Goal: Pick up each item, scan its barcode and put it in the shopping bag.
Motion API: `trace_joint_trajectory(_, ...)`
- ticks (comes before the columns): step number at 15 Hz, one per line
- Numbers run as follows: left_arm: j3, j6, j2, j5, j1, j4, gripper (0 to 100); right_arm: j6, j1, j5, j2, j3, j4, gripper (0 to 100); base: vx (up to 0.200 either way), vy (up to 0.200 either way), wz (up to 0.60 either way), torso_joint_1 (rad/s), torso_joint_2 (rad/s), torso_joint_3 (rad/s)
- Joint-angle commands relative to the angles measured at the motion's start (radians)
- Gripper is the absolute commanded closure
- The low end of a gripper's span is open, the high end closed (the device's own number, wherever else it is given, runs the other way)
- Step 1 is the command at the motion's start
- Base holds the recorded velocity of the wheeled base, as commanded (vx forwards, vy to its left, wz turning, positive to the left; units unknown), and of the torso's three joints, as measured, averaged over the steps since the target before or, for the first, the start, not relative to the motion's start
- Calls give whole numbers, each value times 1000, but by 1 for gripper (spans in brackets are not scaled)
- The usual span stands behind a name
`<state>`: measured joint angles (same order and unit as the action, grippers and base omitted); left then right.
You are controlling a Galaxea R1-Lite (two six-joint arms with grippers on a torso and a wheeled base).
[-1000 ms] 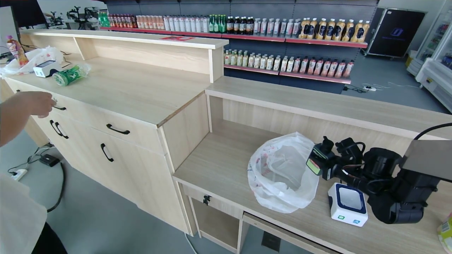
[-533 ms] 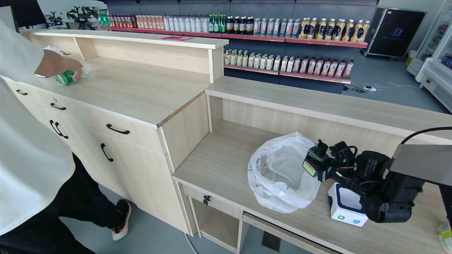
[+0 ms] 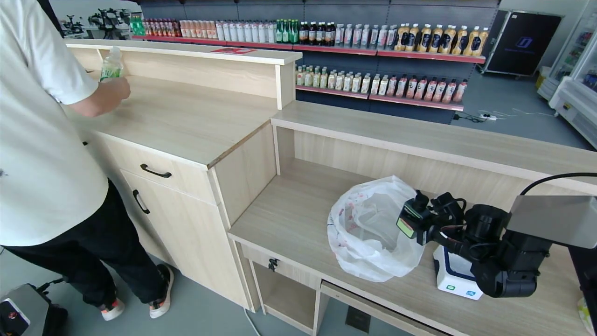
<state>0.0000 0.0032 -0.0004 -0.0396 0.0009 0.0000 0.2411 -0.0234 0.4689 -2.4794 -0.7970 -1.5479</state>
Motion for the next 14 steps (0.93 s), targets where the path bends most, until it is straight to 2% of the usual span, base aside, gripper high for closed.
trace_joint_trajectory(1,0,0,0,0,1,0,0,0,-3,0,-18,-13,-3,100,0,0,0,0,0,0)
trace_joint_trajectory(9,0,0,0,0,1,0,0,-5,-18,37,-64,-83,-23,100,0,0,0,0,0,0)
trace_joint_trajectory(14,0,0,0,0,1,0,0,-9,-18,102,-62,-125,-23,100,0,0,0,0,0,0)
